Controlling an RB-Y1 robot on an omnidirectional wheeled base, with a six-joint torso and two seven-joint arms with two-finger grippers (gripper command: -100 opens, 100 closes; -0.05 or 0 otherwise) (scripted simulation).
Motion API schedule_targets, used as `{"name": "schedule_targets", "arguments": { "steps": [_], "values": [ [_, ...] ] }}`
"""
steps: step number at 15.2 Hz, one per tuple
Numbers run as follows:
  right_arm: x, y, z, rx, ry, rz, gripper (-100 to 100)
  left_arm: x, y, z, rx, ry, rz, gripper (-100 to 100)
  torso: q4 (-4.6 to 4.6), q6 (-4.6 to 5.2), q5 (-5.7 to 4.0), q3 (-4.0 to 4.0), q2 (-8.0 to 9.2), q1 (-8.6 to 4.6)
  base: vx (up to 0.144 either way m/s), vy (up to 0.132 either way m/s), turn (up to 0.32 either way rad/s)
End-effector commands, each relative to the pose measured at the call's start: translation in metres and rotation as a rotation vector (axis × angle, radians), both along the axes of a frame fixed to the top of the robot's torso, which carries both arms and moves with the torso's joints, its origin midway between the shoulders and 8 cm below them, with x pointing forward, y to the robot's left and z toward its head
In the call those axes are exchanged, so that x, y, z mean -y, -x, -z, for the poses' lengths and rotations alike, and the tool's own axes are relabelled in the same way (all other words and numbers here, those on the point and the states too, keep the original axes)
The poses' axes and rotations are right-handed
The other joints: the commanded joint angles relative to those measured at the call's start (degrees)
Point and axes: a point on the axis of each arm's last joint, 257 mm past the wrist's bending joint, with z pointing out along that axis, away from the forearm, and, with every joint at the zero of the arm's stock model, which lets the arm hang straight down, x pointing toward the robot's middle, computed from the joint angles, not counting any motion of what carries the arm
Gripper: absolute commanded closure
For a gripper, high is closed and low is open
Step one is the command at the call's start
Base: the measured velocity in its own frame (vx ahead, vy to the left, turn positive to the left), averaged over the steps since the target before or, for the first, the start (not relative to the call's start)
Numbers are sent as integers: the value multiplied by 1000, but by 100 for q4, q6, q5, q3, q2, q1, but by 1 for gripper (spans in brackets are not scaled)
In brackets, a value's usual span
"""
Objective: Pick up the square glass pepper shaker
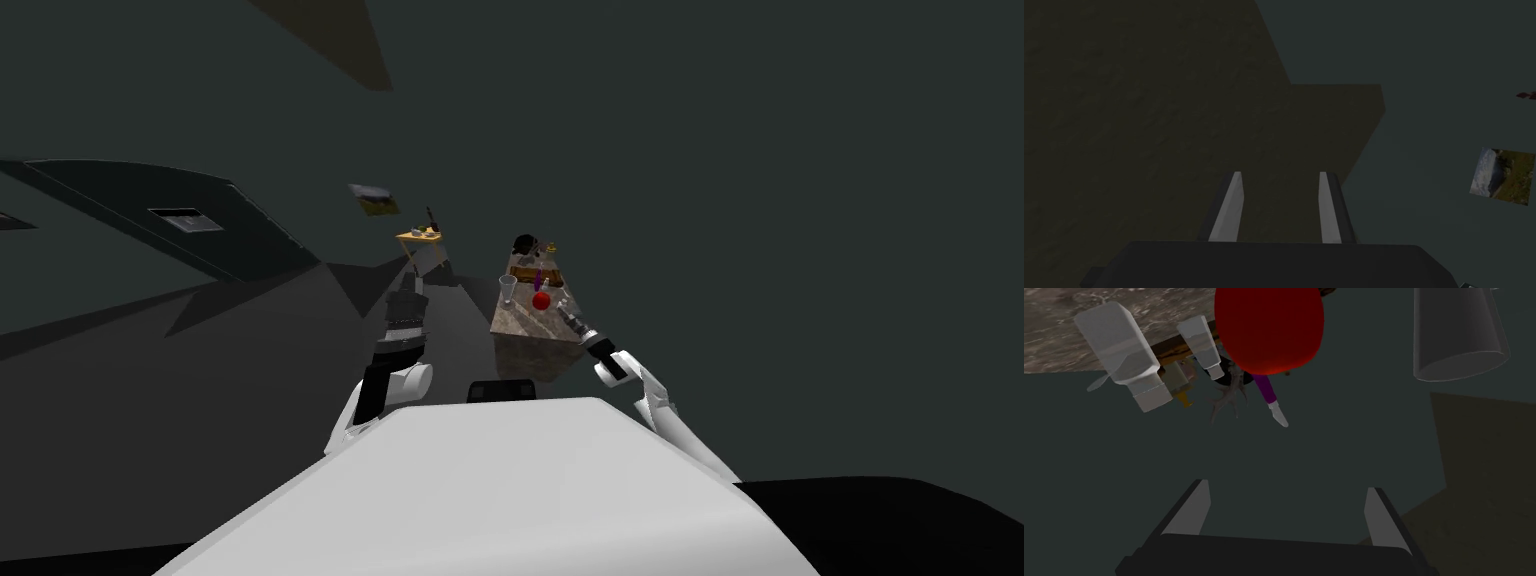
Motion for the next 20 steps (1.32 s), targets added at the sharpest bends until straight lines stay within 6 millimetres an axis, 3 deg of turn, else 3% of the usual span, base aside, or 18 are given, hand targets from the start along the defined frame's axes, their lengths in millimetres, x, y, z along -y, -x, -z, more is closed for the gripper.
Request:
{"name": "schedule_targets", "arguments": {
  "steps": [1, 2, 6, 7, 11, 12, 14, 15, 17, 18, 20],
  "values": [
    [17, -2, 17, -40, 74, 13, -100, 0, 0, 0, 0, 0, 0, 0, 0, 0, 0, 0, 0, 0, -2, 14, 142],
    [17, -2, 17, -40, 74, 13, -100, 0, 0, 0, 0, 0, 0, 0, 0, -1, 0, 0, 0, 0, -1, 11, 121],
    [59, -5, 48, -119, 229, 41, -100, 0, 0, 0, 0, 0, 0, 0, 0, 0, 1, 0, -1, 0, 0, 15, 195],
    [59, -5, 48, -119, 229, 41, -100, 0, 0, 0, 0, 0, 0, 0, 0, -1, 0, -1, -1, 0, 2, 11, 116],
    [104, -4, 71, -188, 375, 73, -100, 0, 0, 0, 0, 0, 0, 0, 0, 0, 1, -1, -1, 2, 1, 17, 177],
    [104, -4, 71, -188, 375, 73, -100, 0, 0, 0, 0, 0, 0, 0, 0, 0, 1, 0, -1, 2, 2, 11, 102],
    [133, -3, 80, -225, 464, 93, -100, 0, 0, 0, 0, 0, 0, 0, 0, 0, 0, 0, -1, 1, 3, 18, 185],
    [135, -2, 81, -229, 465, 96, -100, 0, 0, 0, 0, 0, 0, 0, 0, -3, 1, -1, -1, 3, 2, 15, 154],
    [163, 1, 88, -264, 546, 119, -100, 0, 0, 0, 0, 0, 0, 0, 0, 1, 1, -1, -2, 2, 2, 13, 135],
    [163, 1, 88, -264, 546, 119, -100, 0, 0, 0, 0, 0, 0, 0, 0, 0, 1, -1, -1, 1, -15, 1, 95],
    [190, 3, 91, -295, 616, 139, -100, 0, 0, 0, 0, 0, 0, 0, 1, 3, 0, 3, 6, -2, -16, 3, 116]
  ]
}}
